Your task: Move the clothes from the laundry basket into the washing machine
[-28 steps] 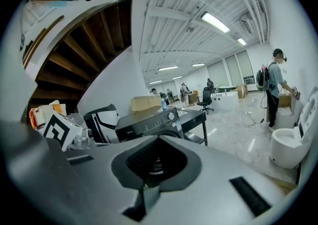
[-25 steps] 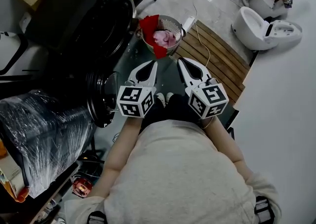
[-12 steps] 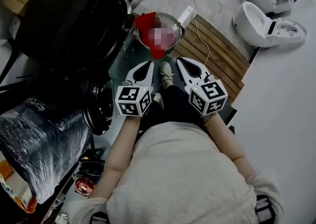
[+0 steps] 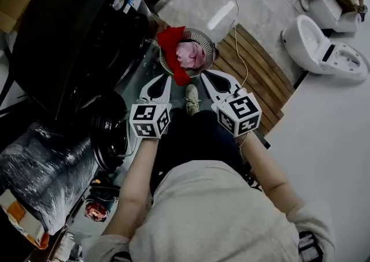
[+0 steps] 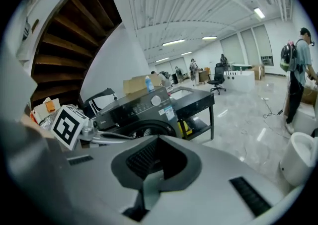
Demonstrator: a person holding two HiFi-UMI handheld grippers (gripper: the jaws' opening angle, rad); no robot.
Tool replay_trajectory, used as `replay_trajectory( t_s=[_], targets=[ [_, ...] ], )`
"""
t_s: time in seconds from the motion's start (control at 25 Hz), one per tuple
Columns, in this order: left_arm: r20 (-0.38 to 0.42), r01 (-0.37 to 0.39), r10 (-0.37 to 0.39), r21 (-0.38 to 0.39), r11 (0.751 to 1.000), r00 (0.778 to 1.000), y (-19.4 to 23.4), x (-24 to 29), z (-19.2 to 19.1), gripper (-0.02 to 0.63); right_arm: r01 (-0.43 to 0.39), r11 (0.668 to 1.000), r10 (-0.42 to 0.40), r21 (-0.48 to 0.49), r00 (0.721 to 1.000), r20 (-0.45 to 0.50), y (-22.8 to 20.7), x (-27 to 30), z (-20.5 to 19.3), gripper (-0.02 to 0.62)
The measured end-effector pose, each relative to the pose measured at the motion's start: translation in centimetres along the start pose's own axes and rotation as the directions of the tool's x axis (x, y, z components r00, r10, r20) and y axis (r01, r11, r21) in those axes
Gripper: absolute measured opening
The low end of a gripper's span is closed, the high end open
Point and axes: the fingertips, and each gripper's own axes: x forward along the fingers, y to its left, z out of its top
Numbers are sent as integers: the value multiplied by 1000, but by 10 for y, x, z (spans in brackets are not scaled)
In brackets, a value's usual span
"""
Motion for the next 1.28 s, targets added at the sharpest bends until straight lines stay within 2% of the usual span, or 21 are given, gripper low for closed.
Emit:
replay_trajectory(
  t_s=[0.16, 0.36, 0.6, 0.72, 0.96, 1.08, 1.16, 1.24, 1.28],
  targets=[
    [-60, -16, 16, 5, 1000, 998, 30, 43, -11, 12, 15, 1000, -15, 18, 999, -41, -43, 32, -11, 8],
    [-107, -20, 19, -4, 1000, 994, 82, 102, -39, 12, 40, 996, -35, 76, 997, -67, -89, 80, -56, 8],
    [-195, 12, 2, 70, 997, 981, 130, 175, -114, 21, 54, 991, -41, 126, 994, -102, -118, 165, -134, 8],
    [-229, 5, 17, 97, 995, 973, 167, 225, -153, 152, 44, 986, -27, 161, 994, -104, -129, 209, -170, 8],
    [-261, -108, 135, 115, 987, 956, 262, 306, -200, 216, 73, 969, -48, 236, 993, -112, -138, 260, -233, 8],
    [-284, -154, 171, 80, 985, 943, 293, 337, -209, 218, 92, 956, -58, 277, 990, -127, -142, 270, -258, 8],
    [-322, -122, 135, 60, 991, 937, 295, 350, -218, 215, 99, 954, -58, 284, 987, -148, -141, 273, -269, 8],
    [-355, -82, 119, 117, 990, 927, 290, 352, -222, 92, 108, 952, -63, 286, 985, -162, -140, 273, -275, 9],
    [-356, -73, 128, 165, 984, 926, 288, 351, -221, 80, 113, 951, -68, 287, 984, -165, -142, 273, -276, 8]
  ],
)
